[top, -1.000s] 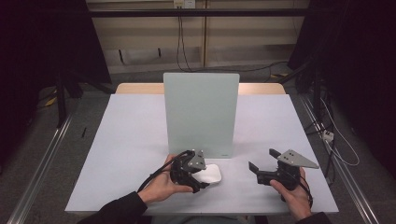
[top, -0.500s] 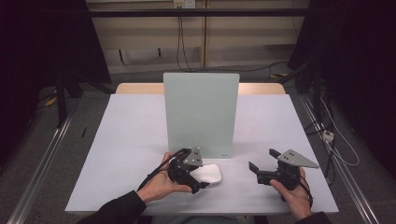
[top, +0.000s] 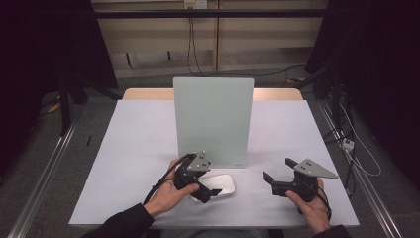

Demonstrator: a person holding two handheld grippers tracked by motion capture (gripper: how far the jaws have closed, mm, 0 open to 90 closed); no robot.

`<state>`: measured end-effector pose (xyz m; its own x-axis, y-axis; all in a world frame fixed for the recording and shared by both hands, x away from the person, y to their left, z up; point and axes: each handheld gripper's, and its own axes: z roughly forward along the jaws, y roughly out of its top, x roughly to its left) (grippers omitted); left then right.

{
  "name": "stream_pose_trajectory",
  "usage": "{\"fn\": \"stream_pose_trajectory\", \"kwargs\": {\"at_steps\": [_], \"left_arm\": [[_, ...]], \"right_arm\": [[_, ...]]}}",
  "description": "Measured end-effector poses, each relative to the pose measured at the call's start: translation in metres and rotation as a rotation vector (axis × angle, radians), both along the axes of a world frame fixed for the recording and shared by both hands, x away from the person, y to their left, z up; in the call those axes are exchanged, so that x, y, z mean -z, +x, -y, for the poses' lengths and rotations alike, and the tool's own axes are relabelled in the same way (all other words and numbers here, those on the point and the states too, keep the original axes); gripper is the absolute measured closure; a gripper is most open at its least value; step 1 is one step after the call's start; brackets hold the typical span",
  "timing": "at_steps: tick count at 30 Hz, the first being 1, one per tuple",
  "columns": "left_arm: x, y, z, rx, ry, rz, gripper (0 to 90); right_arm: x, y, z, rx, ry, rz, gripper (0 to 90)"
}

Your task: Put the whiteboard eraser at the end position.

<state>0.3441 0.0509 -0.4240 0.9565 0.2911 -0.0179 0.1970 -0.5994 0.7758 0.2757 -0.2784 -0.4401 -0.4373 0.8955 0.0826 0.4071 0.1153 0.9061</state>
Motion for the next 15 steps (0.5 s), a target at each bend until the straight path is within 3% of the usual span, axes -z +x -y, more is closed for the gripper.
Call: {"fn": "stream_pose_trajectory", "kwargs": {"at_steps": [3,9,15], "left_arm": [[-0.005,0.002,-0.005,-0.039,-0.024,0.023,6.1],[-0.009,0.007,-0.014,-0.113,-0.084,0.018,6.0],[-0.015,0.007,-0.025,-0.145,-0.112,0.034,5.5]], "right_arm": [[0.0,0.0,0.0,-0.001,0.001,-0.002,6.2],[0.0,0.0,0.0,0.0,-0.003,-0.004,6.2],[0.0,0.0,-0.001,-0.001,-0.003,-0.004,6.3]]}}
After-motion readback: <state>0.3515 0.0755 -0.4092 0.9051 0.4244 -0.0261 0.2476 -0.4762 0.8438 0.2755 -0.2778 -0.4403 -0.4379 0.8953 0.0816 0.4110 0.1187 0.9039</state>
